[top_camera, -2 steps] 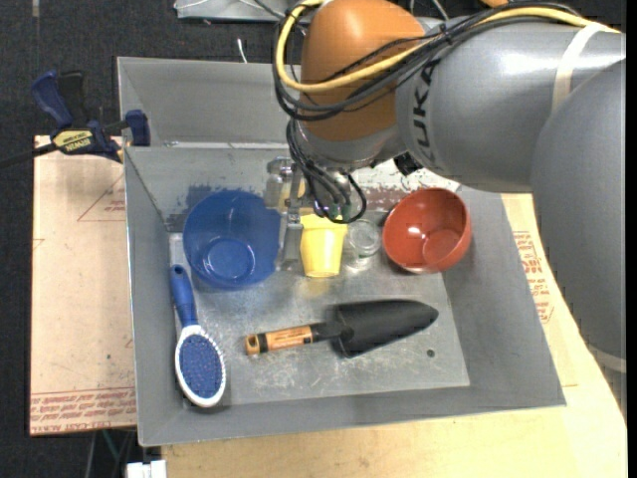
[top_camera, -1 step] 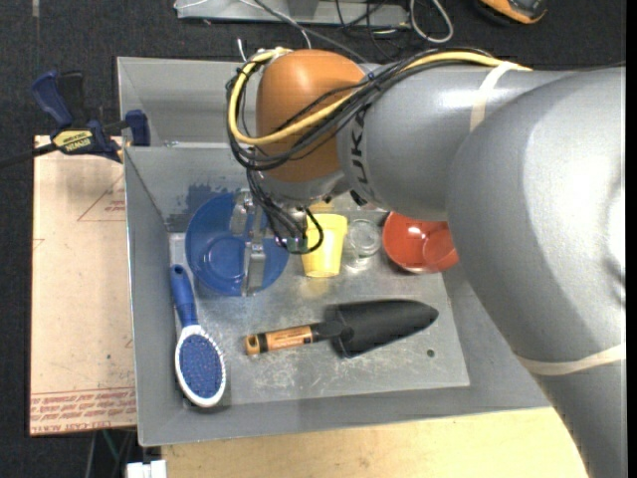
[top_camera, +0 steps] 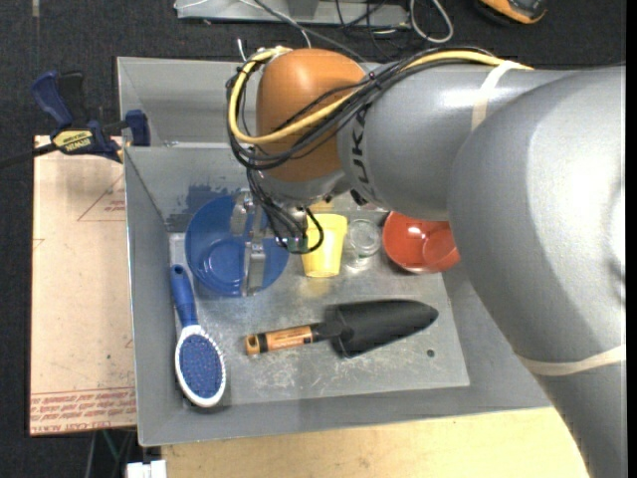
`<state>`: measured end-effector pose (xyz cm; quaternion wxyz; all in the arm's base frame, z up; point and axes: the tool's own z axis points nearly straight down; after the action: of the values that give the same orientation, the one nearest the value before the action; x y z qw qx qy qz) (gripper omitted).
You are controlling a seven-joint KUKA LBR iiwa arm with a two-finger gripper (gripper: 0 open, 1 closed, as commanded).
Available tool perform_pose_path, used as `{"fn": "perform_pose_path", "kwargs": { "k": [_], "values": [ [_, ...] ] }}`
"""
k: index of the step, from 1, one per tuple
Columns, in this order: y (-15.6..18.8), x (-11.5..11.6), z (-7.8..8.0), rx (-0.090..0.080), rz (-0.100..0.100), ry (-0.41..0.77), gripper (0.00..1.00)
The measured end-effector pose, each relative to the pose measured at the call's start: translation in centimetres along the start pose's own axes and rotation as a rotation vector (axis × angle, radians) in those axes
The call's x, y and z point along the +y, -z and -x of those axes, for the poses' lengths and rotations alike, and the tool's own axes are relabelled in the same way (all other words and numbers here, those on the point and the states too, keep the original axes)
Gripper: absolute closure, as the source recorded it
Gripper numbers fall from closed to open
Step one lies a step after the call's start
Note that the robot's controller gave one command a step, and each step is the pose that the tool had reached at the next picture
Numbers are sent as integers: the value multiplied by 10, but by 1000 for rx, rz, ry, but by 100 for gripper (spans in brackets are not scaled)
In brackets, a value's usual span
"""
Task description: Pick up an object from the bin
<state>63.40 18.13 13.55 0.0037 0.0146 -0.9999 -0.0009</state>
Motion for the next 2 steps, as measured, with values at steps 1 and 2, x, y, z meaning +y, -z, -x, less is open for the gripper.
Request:
{"fn": "perform_pose_path", "kwargs": {
  "k": [1, 2],
  "values": [
    [62, 71, 22, -6, 5, 24, 0],
    [42, 62, 10, -13, 5, 39, 0]
  ]
}}
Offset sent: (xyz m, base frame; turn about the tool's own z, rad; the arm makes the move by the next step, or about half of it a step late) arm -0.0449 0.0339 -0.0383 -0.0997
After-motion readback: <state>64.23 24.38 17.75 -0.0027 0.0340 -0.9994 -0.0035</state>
